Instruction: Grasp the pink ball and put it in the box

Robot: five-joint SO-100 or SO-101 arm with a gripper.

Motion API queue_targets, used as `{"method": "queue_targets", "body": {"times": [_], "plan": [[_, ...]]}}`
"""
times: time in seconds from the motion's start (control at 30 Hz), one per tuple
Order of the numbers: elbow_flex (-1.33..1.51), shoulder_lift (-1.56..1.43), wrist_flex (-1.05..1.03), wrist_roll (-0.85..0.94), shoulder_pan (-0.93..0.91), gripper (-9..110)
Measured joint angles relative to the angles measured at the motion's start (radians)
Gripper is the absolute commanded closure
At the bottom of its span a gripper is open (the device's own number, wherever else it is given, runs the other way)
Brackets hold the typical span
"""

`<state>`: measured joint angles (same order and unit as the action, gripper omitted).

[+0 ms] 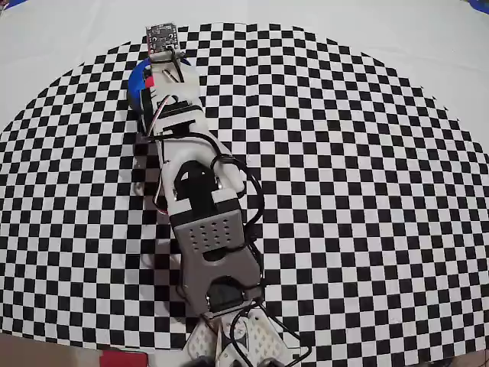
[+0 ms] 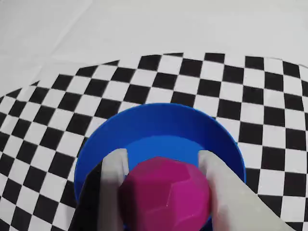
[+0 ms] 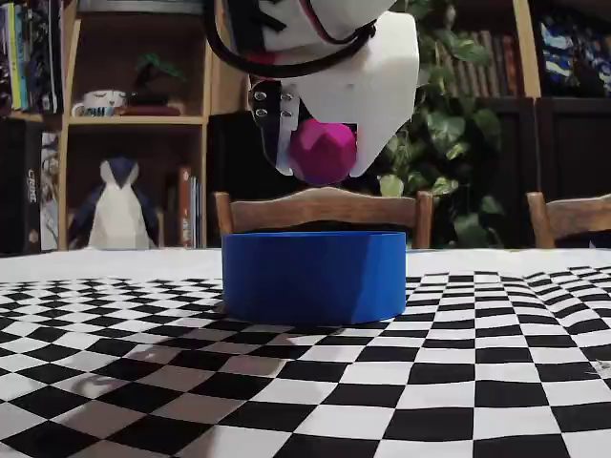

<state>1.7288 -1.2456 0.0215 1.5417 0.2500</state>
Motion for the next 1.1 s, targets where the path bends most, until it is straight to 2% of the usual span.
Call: {"method": "queue_targets", "body": {"times": [1.1], "plan": [[-0.179,0.155,0.000,0.000,-0.003,101]]}}
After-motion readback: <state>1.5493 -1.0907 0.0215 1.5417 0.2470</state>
